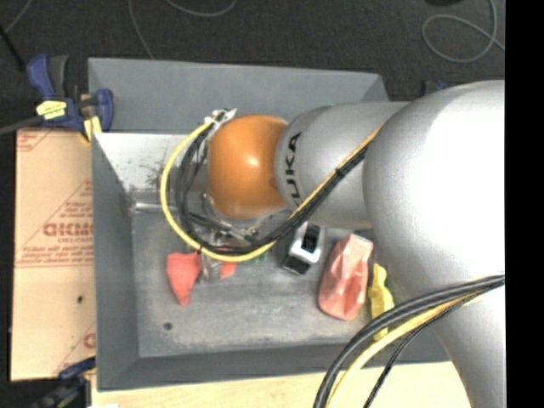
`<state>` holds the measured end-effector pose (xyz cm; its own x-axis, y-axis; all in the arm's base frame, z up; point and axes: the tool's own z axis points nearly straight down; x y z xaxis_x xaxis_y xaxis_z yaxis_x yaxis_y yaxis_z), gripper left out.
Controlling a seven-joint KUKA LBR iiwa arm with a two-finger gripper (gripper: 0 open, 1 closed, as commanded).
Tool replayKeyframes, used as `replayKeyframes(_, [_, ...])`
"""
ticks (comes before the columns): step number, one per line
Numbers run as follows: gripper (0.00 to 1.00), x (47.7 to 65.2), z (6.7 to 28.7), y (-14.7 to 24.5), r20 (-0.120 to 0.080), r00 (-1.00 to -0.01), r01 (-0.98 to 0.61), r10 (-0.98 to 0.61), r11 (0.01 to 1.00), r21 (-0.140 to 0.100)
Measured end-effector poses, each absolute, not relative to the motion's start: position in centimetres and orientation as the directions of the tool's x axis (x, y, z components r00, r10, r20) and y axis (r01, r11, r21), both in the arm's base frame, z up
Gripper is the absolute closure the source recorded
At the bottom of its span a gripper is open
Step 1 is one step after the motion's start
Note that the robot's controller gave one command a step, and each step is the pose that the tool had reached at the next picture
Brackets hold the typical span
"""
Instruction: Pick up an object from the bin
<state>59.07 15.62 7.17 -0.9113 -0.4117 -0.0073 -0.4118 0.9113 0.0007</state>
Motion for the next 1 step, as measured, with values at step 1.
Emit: replayKeyframes(1, [1.00, 59.07, 7.17, 15.62, -0.007, -0.911, -0.412, -0.412, 0.911, 0.001])
